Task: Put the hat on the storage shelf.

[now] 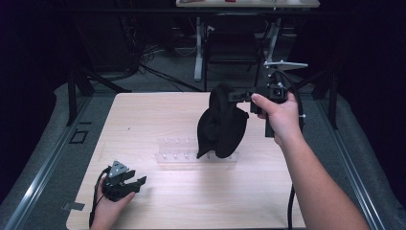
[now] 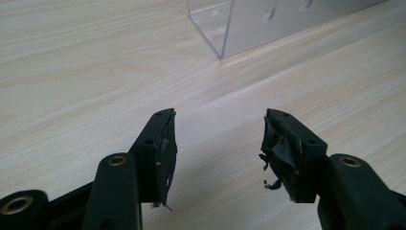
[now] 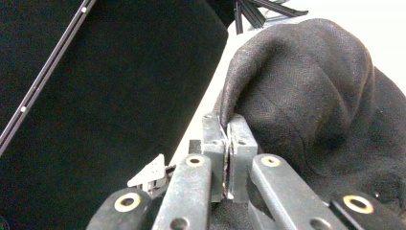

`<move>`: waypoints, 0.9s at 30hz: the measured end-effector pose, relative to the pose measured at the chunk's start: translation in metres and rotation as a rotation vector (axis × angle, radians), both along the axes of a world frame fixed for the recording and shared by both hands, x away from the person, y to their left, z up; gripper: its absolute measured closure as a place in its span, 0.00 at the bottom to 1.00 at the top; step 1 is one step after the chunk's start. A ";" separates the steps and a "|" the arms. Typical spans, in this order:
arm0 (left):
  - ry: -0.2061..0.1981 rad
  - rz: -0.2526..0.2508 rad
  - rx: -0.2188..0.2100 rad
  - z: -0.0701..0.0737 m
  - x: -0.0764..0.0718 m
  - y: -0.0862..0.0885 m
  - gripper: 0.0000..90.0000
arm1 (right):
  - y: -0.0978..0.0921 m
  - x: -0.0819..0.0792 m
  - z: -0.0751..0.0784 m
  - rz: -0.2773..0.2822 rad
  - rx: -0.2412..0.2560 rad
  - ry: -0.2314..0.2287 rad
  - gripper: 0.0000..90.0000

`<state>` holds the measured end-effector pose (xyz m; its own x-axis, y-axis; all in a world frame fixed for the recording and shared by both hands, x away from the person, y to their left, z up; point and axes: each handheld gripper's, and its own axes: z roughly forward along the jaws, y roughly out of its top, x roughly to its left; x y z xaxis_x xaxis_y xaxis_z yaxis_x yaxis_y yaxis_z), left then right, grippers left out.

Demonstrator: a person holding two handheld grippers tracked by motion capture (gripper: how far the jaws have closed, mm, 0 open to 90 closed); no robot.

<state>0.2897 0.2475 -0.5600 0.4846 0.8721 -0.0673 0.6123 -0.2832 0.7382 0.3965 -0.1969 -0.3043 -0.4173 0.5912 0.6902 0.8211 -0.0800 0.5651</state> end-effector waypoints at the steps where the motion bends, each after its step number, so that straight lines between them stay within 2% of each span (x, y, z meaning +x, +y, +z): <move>1: -0.001 0.000 -0.001 0.000 0.000 0.000 0.51 | 0.000 0.001 -0.001 -0.001 0.000 0.001 0.98; 14: -0.013 -0.011 0.006 0.002 -0.001 -0.002 0.51 | 0.009 0.004 -0.007 0.001 -0.019 0.006 0.98; 27: -0.039 -0.027 0.011 0.007 -0.003 -0.008 0.51 | 0.020 0.003 -0.009 0.029 -0.006 0.005 0.98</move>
<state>0.2865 0.2399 -0.5530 0.5104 0.8591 -0.0384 0.5749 -0.3076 0.7582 0.3999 -0.1765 -0.3130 -0.4306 0.5833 0.6887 0.8260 -0.0529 0.5612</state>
